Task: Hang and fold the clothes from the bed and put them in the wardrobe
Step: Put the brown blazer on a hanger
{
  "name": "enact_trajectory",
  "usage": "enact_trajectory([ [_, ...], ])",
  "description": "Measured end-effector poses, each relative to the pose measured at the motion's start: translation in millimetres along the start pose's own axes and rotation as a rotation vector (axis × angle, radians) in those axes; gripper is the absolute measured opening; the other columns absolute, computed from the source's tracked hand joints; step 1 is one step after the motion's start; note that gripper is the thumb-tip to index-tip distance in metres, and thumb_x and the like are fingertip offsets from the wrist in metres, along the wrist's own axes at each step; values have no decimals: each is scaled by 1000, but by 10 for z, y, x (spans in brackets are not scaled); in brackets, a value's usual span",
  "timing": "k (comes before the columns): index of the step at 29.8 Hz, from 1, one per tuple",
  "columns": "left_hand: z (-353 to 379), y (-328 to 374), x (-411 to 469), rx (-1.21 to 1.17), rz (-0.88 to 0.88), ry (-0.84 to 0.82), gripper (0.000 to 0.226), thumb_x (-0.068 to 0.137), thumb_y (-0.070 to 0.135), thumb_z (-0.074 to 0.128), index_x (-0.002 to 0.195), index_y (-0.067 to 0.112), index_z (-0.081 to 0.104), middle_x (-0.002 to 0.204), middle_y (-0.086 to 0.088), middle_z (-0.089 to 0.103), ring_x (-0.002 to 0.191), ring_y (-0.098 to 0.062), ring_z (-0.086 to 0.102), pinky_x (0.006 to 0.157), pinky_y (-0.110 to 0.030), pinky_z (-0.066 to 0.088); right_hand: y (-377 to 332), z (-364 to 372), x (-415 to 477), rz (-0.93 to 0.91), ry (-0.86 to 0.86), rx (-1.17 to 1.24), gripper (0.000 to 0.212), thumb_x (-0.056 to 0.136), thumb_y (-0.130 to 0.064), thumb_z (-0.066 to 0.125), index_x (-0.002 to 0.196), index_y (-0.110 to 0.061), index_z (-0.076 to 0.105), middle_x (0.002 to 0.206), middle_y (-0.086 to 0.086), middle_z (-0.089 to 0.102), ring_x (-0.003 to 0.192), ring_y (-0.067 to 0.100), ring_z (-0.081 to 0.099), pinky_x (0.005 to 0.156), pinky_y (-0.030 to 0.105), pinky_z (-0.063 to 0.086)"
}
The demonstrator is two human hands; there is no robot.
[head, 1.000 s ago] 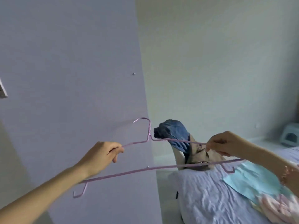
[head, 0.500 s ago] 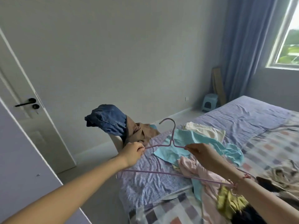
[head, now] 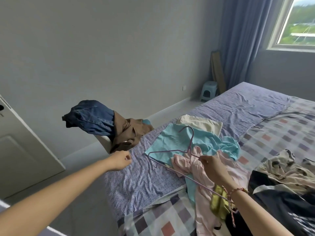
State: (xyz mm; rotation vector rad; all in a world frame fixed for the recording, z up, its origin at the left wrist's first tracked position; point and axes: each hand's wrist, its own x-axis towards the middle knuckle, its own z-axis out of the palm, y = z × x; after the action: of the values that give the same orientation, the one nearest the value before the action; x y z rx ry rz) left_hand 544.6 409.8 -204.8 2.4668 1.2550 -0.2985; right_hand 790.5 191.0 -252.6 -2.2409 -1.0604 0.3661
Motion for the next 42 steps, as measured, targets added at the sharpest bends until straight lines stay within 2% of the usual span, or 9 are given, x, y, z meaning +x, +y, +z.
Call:
enact_trajectory([
  [10, 136, -323, 1200, -3, 3, -99, 31, 94, 26, 50, 117, 6, 58, 119, -9, 61, 108, -20, 56, 88, -27, 42, 83, 661, 986, 180, -50, 68, 28, 97, -11, 42, 104, 2, 66, 105, 21, 65, 94, 32, 60, 73, 33, 41],
  [14, 8, -681, 1932, -21, -9, -68, 34, 95, 24, 48, 123, 6, 54, 125, -11, 57, 114, -23, 54, 93, -27, 41, 324, 1055, 1631, 279, -103, -298, 40, 98, -33, 40, 135, -18, 39, 140, 14, 38, 125, 30, 39, 101, 36, 32],
  [17, -135, -1241, 2601, -25, -73, 6, 35, 94, 23, 49, 126, 8, 53, 130, -11, 54, 119, -25, 50, 98, -30, 40, 113, 1531, 2282, 297, -181, -348, 48, 97, -37, 42, 139, -16, 33, 143, 13, 37, 131, 31, 33, 106, 35, 27],
  [22, -166, -1957, 3280, -38, -203, -35, 31, 94, 20, 49, 122, 10, 55, 128, -11, 55, 116, -25, 52, 97, -31, 41, -600, 2320, 2770, 194, -272, -34, 40, 95, -22, 51, 133, -11, 47, 132, 14, 52, 121, 29, 48, 97, 31, 36],
  [27, 270, -2261, 4077, -89, -220, -111, 33, 94, 19, 50, 125, 8, 55, 129, -13, 55, 118, -25, 51, 95, -26, 38, -956, 3083, 3347, 124, -422, 61, 35, 96, -19, 48, 131, -17, 50, 126, 8, 58, 114, 21, 56, 88, 24, 39],
  [33, 903, -2418, 4757, -105, -230, -145, 50, 97, 18, 45, 144, 13, 29, 150, -17, 20, 138, -30, 25, 112, -28, 22, -982, 3756, 3652, 207, -514, 136, 34, 93, -15, 44, 125, -21, 55, 84, 0, 60, 75, 12, 50, 64, 19, 32],
  [38, 1038, -2674, 5317, 190, -237, -157, 40, 99, 29, 40, 139, 27, 41, 156, -13, -12, 144, -31, -8, 116, -43, 1, -867, 3998, 3858, 246, -534, 180, 27, 94, -19, 45, 117, -27, 57, 61, -10, 51, 50, -3, 48, 57, 11, 36],
  [40, 1030, -2729, 5444, 255, -248, -155, 37, 96, 30, 46, 133, 26, 46, 157, -11, 5, 145, -29, -2, 115, -43, 0, -859, 4026, 3915, 246, -531, 202, 21, 94, -18, 47, 109, -30, 57, 61, -8, 52, 53, -11, 52, 57, 8, 36],
  [42, 1048, -2785, 5541, 222, -237, -86, 20, 93, 20, 52, 112, 23, 54, 139, -6, 42, 137, -24, 28, 112, -36, 16, -846, 4088, 3971, 262, -541, 197, 18, 93, -17, 48, 99, -33, 54, 61, -10, 54, 56, -18, 51, 58, 7, 37],
])
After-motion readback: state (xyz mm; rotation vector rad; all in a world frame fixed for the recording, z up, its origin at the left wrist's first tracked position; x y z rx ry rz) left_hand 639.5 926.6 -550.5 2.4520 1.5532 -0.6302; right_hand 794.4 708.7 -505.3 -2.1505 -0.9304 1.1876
